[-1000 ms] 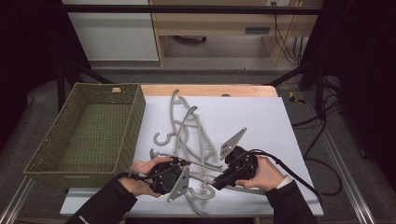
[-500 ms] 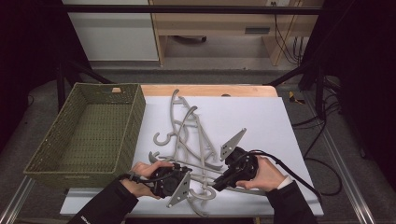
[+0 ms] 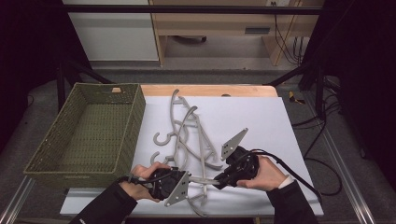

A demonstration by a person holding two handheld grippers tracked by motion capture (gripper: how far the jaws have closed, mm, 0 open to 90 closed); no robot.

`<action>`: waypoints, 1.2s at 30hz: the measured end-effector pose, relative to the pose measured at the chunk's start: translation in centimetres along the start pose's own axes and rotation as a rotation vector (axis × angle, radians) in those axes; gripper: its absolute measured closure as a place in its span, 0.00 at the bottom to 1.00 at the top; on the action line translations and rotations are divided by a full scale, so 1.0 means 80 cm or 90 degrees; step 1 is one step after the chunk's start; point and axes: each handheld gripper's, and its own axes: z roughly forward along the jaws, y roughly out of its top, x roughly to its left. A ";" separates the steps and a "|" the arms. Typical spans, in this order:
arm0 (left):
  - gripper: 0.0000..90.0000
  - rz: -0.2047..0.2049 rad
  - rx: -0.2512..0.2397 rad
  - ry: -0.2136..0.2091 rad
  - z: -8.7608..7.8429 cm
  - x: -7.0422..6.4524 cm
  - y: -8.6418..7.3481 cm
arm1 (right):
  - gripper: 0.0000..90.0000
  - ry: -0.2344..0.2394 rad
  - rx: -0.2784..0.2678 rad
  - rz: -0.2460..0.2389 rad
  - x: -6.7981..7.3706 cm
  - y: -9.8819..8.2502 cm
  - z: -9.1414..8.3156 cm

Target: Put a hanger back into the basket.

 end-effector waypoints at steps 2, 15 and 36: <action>0.88 -0.014 -0.010 -0.009 -0.001 0.002 0.000 | 0.87 -0.002 -0.004 0.000 0.000 0.000 -0.001; 0.88 -0.136 0.004 -0.019 -0.004 0.011 -0.003 | 0.55 -0.107 -0.105 -0.006 0.004 -0.012 -0.028; 0.88 -0.383 -0.021 0.068 -0.031 0.053 -0.016 | 0.16 -0.369 -0.342 0.068 0.016 -0.091 -0.062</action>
